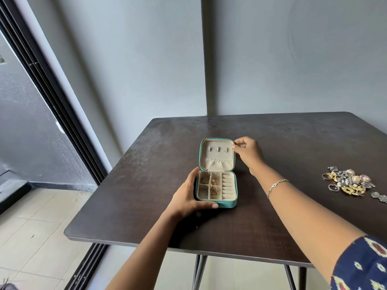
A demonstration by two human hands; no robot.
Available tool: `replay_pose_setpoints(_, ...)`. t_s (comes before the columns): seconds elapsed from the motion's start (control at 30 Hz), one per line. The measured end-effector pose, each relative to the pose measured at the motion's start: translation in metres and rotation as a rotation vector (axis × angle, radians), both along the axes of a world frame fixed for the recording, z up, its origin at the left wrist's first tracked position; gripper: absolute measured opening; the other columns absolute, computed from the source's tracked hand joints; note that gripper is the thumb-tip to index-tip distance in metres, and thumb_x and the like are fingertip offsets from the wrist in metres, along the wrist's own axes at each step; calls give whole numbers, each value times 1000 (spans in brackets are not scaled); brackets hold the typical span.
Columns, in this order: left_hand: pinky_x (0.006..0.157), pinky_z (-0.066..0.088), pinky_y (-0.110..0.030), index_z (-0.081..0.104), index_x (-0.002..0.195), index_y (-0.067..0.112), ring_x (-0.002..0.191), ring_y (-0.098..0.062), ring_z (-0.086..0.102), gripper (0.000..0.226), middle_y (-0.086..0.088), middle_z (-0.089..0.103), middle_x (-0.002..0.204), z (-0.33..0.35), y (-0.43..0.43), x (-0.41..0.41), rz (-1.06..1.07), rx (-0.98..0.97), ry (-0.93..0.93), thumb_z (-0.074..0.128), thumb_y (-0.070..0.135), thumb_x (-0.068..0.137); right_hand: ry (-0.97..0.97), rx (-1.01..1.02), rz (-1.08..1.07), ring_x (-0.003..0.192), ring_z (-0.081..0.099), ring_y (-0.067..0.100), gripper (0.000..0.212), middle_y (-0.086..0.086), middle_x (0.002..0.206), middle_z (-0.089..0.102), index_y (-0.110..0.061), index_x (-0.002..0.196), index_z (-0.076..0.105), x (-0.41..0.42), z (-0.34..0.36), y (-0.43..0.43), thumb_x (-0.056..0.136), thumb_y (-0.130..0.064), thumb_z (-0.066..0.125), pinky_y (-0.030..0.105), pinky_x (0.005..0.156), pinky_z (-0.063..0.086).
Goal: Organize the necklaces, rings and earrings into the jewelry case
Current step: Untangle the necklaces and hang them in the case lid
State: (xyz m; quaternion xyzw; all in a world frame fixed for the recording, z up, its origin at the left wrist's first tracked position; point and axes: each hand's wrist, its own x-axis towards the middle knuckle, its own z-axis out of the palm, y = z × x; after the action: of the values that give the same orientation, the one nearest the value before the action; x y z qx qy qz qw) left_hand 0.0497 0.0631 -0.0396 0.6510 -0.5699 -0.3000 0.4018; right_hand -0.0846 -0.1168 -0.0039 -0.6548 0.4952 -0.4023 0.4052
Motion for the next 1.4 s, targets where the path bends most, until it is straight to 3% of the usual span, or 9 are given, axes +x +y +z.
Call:
replay_pose_setpoints(0.07,107,38,-31,32,127,46,117,3,51,94,21,54,126,1,1,-1,8,-6,34,80,53,47,4,-2,-1,88,60,22,12,4,88,63,-14,92,62,-4,0,4,80,-17,66,41,85,51)
replay_pose_setpoints(0.2,106,36,-26,29,123,50,113,8,50,72,33,49,119,5,2,-4,38,7,14,59,66,60,162,-215,-10,79,56,16,9,4,87,64,-11,89,65,-10,7,21,80,-10,64,26,71,43)
replay_pose_setpoints(0.37,106,35,-27,28,138,34,120,2,47,89,25,47,126,1,2,-2,40,-20,-22,57,65,60,370,-367,361,71,55,9,8,-5,76,64,-13,79,71,-6,22,52,77,-7,67,20,65,39)
replay_pose_setpoints(0.53,107,35,-29,27,140,29,120,-2,47,95,22,47,128,1,0,0,47,-7,-30,59,63,58,690,-356,592,72,55,9,9,0,84,69,-15,80,72,3,22,67,75,-8,68,21,67,38)
replay_pose_setpoints(0.67,108,36,-36,27,141,27,122,-7,47,93,17,47,131,-2,-1,1,48,1,-51,56,63,60,790,-353,558,75,57,12,8,-6,77,63,-18,78,71,6,16,70,75,-11,68,24,66,40)
replay_pose_setpoints(0.87,107,37,-41,30,140,28,122,-13,49,88,12,51,129,-6,-3,3,55,12,-56,53,59,61,913,-405,495,82,62,25,18,5,93,67,-19,75,65,15,16,73,77,-2,61,26,64,42)
replay_pose_setpoints(1.07,108,35,-41,28,140,28,124,-11,47,87,14,48,131,-8,-5,6,39,12,-44,55,53,61,1045,-481,455,91,60,32,19,13,103,62,-8,95,62,20,14,79,81,1,52,30,68,42)
replay_pose_setpoints(1.4,108,36,-41,28,139,31,123,-10,48,86,13,50,130,-11,-7,8,27,7,-24,57,54,61,1137,-518,489,95,58,33,23,15,106,59,-7,103,59,23,17,82,83,2,50,33,70,41)
